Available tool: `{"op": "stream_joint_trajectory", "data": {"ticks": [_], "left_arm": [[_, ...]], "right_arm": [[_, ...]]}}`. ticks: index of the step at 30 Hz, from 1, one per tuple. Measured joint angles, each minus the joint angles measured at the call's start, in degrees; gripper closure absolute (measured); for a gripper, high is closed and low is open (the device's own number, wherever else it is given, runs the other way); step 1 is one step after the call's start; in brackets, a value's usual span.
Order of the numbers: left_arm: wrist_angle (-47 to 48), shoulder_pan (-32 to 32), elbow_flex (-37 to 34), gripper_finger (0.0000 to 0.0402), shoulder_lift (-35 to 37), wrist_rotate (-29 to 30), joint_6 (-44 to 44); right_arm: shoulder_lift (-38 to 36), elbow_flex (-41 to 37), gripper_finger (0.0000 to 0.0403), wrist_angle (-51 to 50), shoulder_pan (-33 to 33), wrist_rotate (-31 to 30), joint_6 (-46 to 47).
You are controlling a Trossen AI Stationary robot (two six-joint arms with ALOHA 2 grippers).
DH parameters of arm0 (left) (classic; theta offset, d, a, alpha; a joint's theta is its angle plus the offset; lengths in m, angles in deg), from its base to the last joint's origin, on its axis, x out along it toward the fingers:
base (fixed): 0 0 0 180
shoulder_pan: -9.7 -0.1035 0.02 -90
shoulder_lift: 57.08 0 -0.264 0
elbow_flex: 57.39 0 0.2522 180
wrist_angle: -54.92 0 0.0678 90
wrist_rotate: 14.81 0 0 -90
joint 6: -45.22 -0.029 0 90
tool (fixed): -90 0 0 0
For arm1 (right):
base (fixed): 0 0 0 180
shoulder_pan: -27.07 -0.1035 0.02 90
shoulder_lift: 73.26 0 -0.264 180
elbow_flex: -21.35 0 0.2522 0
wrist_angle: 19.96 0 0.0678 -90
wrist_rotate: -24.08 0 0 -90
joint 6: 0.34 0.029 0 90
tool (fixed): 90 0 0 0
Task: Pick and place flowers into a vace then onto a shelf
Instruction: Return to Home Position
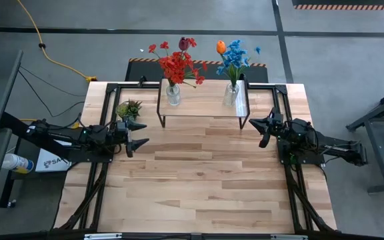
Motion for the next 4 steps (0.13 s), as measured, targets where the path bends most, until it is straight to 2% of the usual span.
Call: {"op": "stream_joint_trajectory", "data": {"ticks": [4], "left_arm": [[0.00, 0.00, 0.00, 0.0037, 0.02, 0.00, 0.00]], "right_arm": [[0.00, 0.00, 0.0396, 0.00, 0.00, -0.01, 0.00]]}}
